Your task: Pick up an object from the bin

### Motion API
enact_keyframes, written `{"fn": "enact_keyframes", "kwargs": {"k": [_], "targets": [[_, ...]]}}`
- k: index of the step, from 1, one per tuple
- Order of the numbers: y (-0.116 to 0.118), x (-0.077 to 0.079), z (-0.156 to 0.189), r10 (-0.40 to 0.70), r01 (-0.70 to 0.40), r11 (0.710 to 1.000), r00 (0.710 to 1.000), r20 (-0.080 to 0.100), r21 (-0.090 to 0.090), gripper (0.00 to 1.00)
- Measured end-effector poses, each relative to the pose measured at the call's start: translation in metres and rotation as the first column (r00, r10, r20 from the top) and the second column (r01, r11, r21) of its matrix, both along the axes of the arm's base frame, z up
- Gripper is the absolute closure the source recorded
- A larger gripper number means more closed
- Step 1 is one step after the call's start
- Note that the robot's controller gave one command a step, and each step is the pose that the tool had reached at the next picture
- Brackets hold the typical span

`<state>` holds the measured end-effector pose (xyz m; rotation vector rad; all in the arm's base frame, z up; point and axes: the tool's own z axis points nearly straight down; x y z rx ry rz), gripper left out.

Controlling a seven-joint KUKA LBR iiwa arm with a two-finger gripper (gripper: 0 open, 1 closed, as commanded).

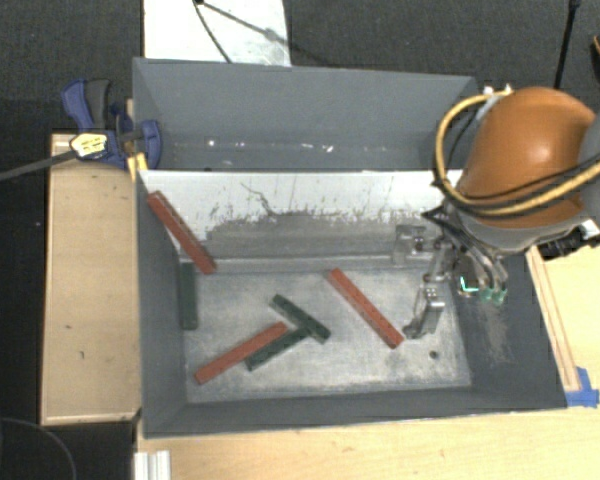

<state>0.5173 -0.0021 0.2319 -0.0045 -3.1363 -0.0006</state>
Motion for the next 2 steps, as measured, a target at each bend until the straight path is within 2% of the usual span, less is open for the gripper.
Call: {"fn": "enact_keyframes", "kwargs": {"k": [1,2], "targets": [[0.013,0.035,-0.145,0.018,-0.018,1.0,1.0,0.0,0.0,0.0],[-0.044,0.068,-0.162,0.054,-0.054,0.999,0.998,0.011,-0.003,0.0]]}}
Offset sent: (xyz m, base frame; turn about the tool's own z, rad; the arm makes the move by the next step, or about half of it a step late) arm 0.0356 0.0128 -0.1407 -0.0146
